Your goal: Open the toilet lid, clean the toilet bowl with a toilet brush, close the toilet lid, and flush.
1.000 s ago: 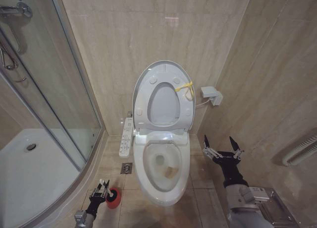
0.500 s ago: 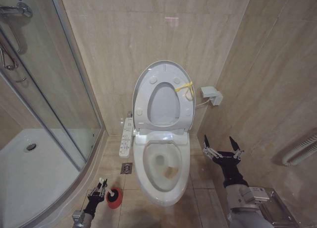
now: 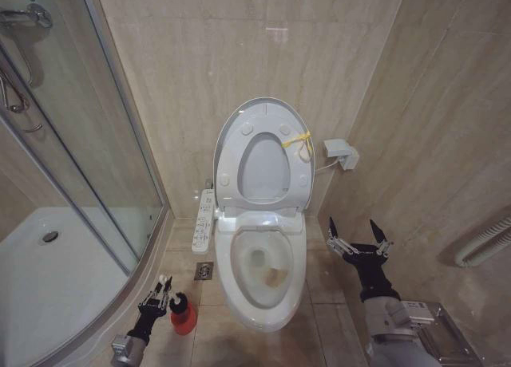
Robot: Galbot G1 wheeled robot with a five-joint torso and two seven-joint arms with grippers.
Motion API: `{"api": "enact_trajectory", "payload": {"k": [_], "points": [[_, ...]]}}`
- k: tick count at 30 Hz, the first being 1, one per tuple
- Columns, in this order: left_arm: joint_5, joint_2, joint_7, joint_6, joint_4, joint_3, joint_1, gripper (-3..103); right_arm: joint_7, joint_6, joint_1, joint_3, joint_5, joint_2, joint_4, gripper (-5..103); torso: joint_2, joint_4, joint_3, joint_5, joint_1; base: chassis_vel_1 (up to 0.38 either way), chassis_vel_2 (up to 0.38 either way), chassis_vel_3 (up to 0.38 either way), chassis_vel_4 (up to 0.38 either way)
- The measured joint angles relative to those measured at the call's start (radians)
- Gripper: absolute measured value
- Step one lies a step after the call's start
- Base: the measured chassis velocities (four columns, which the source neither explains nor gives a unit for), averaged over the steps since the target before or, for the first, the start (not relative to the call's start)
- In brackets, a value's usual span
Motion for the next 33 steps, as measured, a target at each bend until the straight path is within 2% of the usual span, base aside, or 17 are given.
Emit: {"api": "enact_trajectory", "payload": {"k": [6,10,13,14,15,18,23,28,33], "points": [[-0.003,0.008,-0.046,0.011,-0.191,0.0,0.095,19,0.0,0.0,0.0,0.0,0.0,0.0,0.0,100,0.0,-0.0001,0.0,0.0,0.0,0.0,0.0,0.0,0.0],[-0.003,0.013,-0.066,0.024,-0.257,-0.003,0.128,19,0.0,0.0,0.0,0.0,0.0,0.0,0.0,100,0.0,-0.0001,0.0,0.0,0.0,0.0,0.0,0.0,0.0],[-0.007,0.026,-0.11,0.06,-0.427,-0.011,0.218,19,0.0,0.0,0.0,0.0,0.0,0.0,0.0,100,0.0,0.0,0.0,0.0001,0.0,0.0,0.0,0.0,0.0],[-0.007,0.026,-0.11,0.06,-0.427,-0.011,0.218,19,0.0,0.0,0.0,0.0,0.0,0.0,0.0,100,0.0,0.0,0.0,0.0001,0.0,0.0,0.0,0.0,0.0],[-0.012,0.028,-0.114,0.069,-0.475,-0.012,0.244,19,0.0,0.0,0.0,0.0,0.0,0.0,0.0,100,0.0,0.0001,0.0,0.0001,0.0,0.0,0.0,0.0,0.0],[-0.009,0.027,-0.115,0.074,-0.563,-0.012,0.292,19,0.0,0.0,0.0,0.0,0.0,0.0,0.0,100,0.0,-0.0002,0.0,0.0001,0.0,0.0,0.0,0.0,0.0],[0.001,0.022,-0.112,0.064,-0.611,-0.004,0.322,19,0.0,0.0,0.0,0.0,0.0,0.0,0.0,100,0.0,0.0,0.0,0.0001,0.0,-0.004,0.021,0.009,-0.002],[0.004,0.02,-0.076,0.033,-0.691,0.012,0.348,19,0.0,0.0,0.0,0.0,0.0,0.0,0.0,100,0.0,-0.0001,0.0,0.0001,0.0,-0.058,0.056,0.051,-0.062],[-0.001,0.026,-0.061,0.033,-0.742,0.03,0.348,19,0.0,0.0,0.0,0.0,0.0,0.0,0.0,100,0.0,-0.0001,0.0,0.0,0.0,-0.058,0.057,0.048,-0.057]]}}
